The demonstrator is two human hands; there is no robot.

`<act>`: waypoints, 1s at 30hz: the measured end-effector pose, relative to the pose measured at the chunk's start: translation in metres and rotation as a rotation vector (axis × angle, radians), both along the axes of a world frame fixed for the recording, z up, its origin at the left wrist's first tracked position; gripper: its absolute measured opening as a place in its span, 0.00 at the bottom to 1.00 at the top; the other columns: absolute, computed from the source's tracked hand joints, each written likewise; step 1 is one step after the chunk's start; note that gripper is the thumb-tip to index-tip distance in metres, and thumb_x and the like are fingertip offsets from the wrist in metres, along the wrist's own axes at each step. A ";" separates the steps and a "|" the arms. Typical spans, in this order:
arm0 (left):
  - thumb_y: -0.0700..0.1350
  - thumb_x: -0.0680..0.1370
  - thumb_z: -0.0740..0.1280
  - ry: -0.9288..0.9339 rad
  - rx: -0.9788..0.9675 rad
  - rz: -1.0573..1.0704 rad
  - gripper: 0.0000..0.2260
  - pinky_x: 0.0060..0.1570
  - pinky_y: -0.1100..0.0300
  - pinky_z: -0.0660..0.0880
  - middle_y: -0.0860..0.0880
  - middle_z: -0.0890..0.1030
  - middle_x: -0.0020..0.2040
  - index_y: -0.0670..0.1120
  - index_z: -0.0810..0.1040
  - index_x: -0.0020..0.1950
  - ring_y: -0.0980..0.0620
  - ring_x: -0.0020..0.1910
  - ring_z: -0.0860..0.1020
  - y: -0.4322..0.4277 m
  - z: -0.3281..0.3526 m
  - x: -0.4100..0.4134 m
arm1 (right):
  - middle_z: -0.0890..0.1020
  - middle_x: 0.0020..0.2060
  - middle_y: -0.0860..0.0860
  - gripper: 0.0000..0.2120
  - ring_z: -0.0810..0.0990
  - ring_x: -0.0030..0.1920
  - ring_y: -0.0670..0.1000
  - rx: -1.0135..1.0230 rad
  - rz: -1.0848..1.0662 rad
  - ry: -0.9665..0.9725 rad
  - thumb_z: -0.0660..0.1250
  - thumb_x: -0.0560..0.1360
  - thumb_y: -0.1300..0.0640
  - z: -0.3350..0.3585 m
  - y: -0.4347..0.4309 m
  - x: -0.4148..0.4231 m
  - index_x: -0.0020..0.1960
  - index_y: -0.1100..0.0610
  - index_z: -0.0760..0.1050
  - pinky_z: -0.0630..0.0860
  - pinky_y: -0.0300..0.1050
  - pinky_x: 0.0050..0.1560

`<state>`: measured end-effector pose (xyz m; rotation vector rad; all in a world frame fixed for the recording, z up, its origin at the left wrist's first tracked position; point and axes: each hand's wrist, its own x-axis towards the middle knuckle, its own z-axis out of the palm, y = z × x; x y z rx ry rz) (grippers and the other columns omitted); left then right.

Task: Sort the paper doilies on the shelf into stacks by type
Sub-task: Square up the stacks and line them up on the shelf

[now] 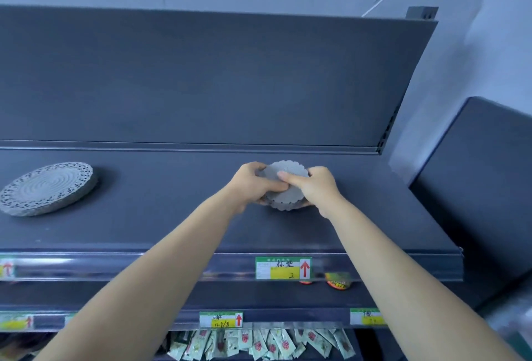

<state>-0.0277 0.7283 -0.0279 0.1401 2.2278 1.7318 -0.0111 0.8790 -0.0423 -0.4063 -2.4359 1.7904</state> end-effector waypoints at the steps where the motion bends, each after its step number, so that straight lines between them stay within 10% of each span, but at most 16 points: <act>1: 0.42 0.68 0.77 0.031 -0.077 0.004 0.25 0.43 0.54 0.81 0.48 0.79 0.50 0.42 0.72 0.62 0.45 0.51 0.81 0.001 0.000 0.004 | 0.83 0.42 0.60 0.27 0.84 0.42 0.58 0.072 0.005 -0.009 0.79 0.60 0.44 -0.002 -0.003 0.002 0.44 0.66 0.78 0.82 0.57 0.36; 5: 0.53 0.71 0.68 0.335 -0.661 0.003 0.18 0.50 0.54 0.71 0.51 0.75 0.48 0.46 0.71 0.56 0.47 0.55 0.73 0.004 0.003 0.018 | 0.73 0.28 0.52 0.29 0.74 0.29 0.55 0.429 -0.033 -0.032 0.75 0.59 0.35 0.000 -0.008 0.005 0.32 0.58 0.66 0.69 0.45 0.25; 7: 0.57 0.68 0.69 0.438 -0.828 -0.072 0.29 0.60 0.54 0.63 0.52 0.74 0.58 0.48 0.67 0.66 0.46 0.66 0.65 0.002 0.003 0.016 | 0.68 0.26 0.47 0.29 0.67 0.26 0.50 0.508 -0.043 -0.096 0.73 0.62 0.34 0.004 -0.008 0.006 0.30 0.55 0.62 0.59 0.42 0.26; 11: 0.54 0.62 0.80 0.254 -0.540 -0.238 0.57 0.70 0.52 0.62 0.50 0.59 0.74 0.50 0.44 0.78 0.49 0.74 0.56 0.000 -0.006 0.011 | 0.74 0.37 0.46 0.30 0.73 0.31 0.49 0.477 -0.056 -0.115 0.71 0.60 0.30 -0.004 -0.004 0.003 0.35 0.57 0.70 0.62 0.41 0.27; 24: 0.59 0.59 0.79 0.368 -0.480 -0.138 0.49 0.63 0.59 0.64 0.54 0.67 0.67 0.49 0.59 0.74 0.53 0.68 0.63 -0.002 -0.039 -0.002 | 0.56 0.21 0.48 0.31 0.58 0.25 0.49 0.411 -0.105 0.104 0.58 0.74 0.35 -0.018 -0.002 0.010 0.27 0.55 0.51 0.57 0.44 0.28; 28: 0.59 0.59 0.79 0.380 -0.484 -0.124 0.51 0.65 0.59 0.63 0.54 0.66 0.70 0.48 0.58 0.75 0.52 0.70 0.62 -0.001 -0.040 -0.001 | 0.72 0.29 0.47 0.25 0.71 0.33 0.46 0.347 -0.157 0.142 0.58 0.75 0.36 -0.026 0.001 0.008 0.27 0.52 0.66 0.66 0.44 0.35; 30: 0.58 0.59 0.80 0.350 -0.451 -0.137 0.54 0.68 0.58 0.61 0.53 0.62 0.73 0.47 0.55 0.77 0.52 0.73 0.58 -0.002 -0.038 0.003 | 0.79 0.48 0.48 0.21 0.77 0.47 0.48 0.326 -0.162 0.143 0.57 0.75 0.36 -0.027 0.003 0.008 0.46 0.52 0.79 0.72 0.45 0.47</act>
